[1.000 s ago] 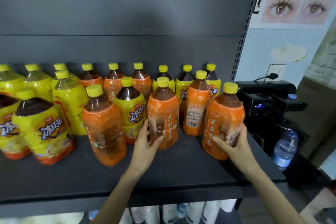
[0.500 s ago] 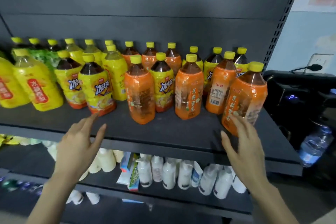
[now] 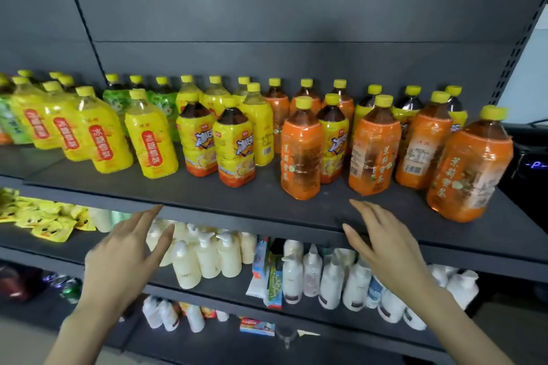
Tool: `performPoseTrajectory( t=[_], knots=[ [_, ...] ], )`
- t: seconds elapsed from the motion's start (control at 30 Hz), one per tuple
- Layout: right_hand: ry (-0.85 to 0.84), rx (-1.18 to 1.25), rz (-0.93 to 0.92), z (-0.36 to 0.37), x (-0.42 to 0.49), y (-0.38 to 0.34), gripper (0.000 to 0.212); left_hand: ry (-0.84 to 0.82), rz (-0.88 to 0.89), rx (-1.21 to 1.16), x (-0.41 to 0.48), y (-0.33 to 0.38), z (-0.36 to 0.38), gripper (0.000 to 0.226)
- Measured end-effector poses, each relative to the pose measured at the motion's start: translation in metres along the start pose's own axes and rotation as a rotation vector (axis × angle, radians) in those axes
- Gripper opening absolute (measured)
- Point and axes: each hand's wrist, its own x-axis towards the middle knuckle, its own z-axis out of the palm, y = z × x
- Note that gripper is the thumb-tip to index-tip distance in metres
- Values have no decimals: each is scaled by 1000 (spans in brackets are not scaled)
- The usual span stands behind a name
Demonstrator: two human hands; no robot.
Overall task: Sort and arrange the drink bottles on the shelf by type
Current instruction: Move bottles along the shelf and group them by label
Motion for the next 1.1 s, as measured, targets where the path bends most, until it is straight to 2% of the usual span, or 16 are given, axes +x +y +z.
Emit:
performPoseTrajectory(
  t=[0.33, 0.53, 0.7, 0.83, 0.9, 0.97, 1.1],
  knots=[
    [-77, 32, 59, 33, -14, -158, 69, -27, -52, 4, -16, -152, -48, 41],
    [-93, 27, 55, 53, -9, -235, 58, -67, -69, 3, -21, -228, -67, 38],
    [-167, 44, 21, 84, 16, -280, 72, -76, -147, 8, -10, -279, -67, 40],
    [-219, 46, -8, 116, 49, -318, 61, -70, -145, 15, 20, -317, -59, 39],
    [-253, 68, -26, 135, 69, -341, 70, -68, -149, 31, 40, -340, -53, 37],
    [-232, 95, -38, 153, 90, -364, 79, -64, -158, 40, 58, -366, -46, 35],
    [-190, 163, -51, 179, 131, -412, 80, -34, -217, 55, 93, -423, -45, 35]
  ],
)
